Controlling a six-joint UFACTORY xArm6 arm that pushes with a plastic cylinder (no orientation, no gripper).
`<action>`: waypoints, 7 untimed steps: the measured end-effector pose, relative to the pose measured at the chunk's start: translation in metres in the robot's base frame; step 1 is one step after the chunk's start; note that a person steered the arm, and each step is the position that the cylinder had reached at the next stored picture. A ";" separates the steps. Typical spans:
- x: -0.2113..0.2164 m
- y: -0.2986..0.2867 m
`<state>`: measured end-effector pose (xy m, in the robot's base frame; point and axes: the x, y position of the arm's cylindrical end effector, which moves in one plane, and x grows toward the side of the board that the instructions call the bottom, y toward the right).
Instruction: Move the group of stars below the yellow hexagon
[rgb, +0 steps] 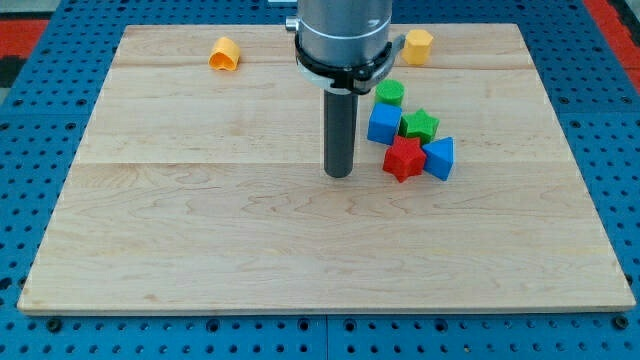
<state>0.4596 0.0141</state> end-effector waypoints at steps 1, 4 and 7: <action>0.026 0.028; -0.013 0.079; -0.048 0.113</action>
<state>0.4120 0.1271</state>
